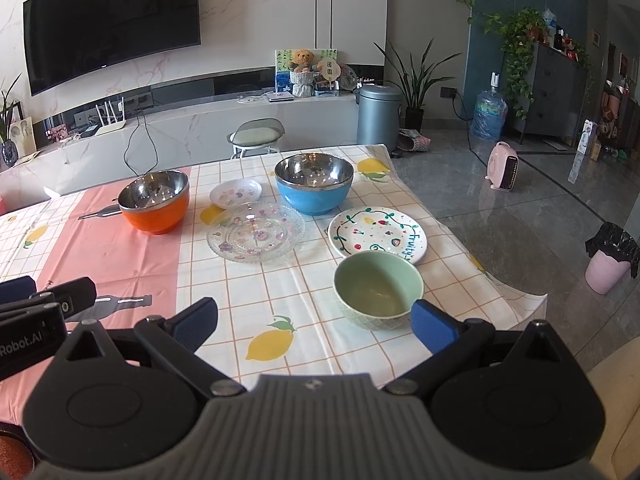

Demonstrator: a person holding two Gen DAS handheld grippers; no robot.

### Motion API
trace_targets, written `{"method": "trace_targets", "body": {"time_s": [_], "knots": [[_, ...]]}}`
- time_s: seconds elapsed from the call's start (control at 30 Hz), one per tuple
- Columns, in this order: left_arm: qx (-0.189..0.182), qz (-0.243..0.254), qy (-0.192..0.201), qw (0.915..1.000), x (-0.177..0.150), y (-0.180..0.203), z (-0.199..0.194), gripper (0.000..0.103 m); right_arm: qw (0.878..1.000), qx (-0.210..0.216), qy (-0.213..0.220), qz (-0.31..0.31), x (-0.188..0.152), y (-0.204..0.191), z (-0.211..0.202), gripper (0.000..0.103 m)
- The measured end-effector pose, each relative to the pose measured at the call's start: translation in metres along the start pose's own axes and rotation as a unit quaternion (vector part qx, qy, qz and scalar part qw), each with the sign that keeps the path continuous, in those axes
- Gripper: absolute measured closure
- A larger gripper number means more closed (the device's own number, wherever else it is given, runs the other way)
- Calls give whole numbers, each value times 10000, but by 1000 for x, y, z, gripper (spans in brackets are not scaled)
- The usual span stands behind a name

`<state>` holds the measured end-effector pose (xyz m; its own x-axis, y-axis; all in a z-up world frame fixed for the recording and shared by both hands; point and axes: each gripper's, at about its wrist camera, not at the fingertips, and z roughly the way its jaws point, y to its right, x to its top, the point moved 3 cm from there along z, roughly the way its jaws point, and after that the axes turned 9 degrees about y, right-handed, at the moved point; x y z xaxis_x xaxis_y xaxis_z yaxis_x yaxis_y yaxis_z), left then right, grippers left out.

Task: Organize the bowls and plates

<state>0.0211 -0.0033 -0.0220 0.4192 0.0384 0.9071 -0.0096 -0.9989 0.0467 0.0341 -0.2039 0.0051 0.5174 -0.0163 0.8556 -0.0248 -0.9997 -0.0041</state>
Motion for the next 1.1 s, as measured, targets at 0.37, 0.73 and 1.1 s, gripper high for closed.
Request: {"method": "trace_targets", "body": {"time_s": [0.37, 0.73, 1.1], "knots": [[-4, 2, 2, 10000, 1, 0, 0, 20, 10000, 3, -6, 6, 0, 0, 0, 3], [-4, 2, -1, 10000, 0, 0, 0, 20, 10000, 9, -15, 23, 0, 0, 0, 3], [-4, -5, -3, 10000, -1, 0, 0, 20, 10000, 3, -16, 44, 2, -1, -1, 3]]}}
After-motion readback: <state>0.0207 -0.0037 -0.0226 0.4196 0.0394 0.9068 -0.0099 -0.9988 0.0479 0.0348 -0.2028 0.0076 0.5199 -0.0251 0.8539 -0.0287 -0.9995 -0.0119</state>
